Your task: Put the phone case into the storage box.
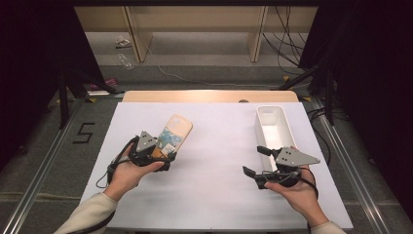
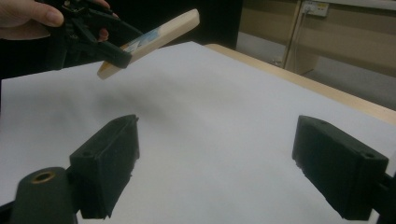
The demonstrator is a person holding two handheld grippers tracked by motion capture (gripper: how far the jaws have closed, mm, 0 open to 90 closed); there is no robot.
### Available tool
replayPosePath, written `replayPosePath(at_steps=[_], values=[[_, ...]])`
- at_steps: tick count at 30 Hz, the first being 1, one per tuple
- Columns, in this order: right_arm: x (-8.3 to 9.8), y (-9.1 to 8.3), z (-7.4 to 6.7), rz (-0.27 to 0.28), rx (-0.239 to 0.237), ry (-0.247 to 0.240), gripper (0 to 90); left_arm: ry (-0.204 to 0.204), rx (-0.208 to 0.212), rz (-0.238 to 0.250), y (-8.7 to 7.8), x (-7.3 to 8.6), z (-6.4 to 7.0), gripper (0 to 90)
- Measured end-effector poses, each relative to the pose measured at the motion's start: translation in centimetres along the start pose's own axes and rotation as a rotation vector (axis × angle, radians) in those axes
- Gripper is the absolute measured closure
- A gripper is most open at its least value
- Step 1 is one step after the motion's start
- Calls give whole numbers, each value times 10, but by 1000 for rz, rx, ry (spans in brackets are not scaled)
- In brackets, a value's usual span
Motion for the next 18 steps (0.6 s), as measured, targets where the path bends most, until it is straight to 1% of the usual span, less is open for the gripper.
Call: replayPosePath(at_steps=[3, 6, 10, 14, 18], values=[[-1, 1, -1, 6, -2, 4, 156, -1, 8, 5, 0, 0, 3, 112], [-3, 3, -2, 13, -5, 6, 157, 7, 18, 11, 0, -1, 6, 112], [-4, 5, -3, 13, -7, 12, 156, 15, 23, 9, 0, -1, 8, 112], [-6, 10, -4, 15, -12, 16, 156, 14, 28, 13, 0, -3, 10, 112], [-10, 14, -5, 25, -11, 23, 155, 19, 29, 20, -1, -4, 11, 112]])
Point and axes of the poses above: each handheld gripper's, and its own axes: y roughly forward along the jaws, x roughly out of its underside, z roughly to its right, the point moved 5 cm from there along y, roughly forward along the jaws, and after that the axes turned 8 degrees about z, right-handed, at the moved point
